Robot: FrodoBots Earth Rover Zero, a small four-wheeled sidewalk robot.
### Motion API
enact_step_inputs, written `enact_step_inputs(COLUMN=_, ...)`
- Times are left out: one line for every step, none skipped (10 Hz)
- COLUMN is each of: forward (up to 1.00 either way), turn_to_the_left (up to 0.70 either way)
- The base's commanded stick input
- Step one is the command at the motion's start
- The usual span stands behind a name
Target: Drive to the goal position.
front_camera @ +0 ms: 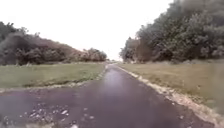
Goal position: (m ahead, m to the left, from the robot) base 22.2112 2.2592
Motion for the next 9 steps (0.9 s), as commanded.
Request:
enact_step_inputs(forward=0.99, turn_to_the_left=0.0)
enact_step_inputs(forward=0.99, turn_to_the_left=0.0)
enact_step_inputs(forward=0.99, turn_to_the_left=0.0)
enact_step_inputs(forward=0.99, turn_to_the_left=0.0)
enact_step_inputs(forward=0.99, turn_to_the_left=0.0)
enact_step_inputs(forward=0.99, turn_to_the_left=0.0)
enact_step_inputs(forward=0.99, turn_to_the_left=0.0)
enact_step_inputs(forward=0.99, turn_to_the_left=0.0)
enact_step_inputs(forward=0.99, turn_to_the_left=0.0)
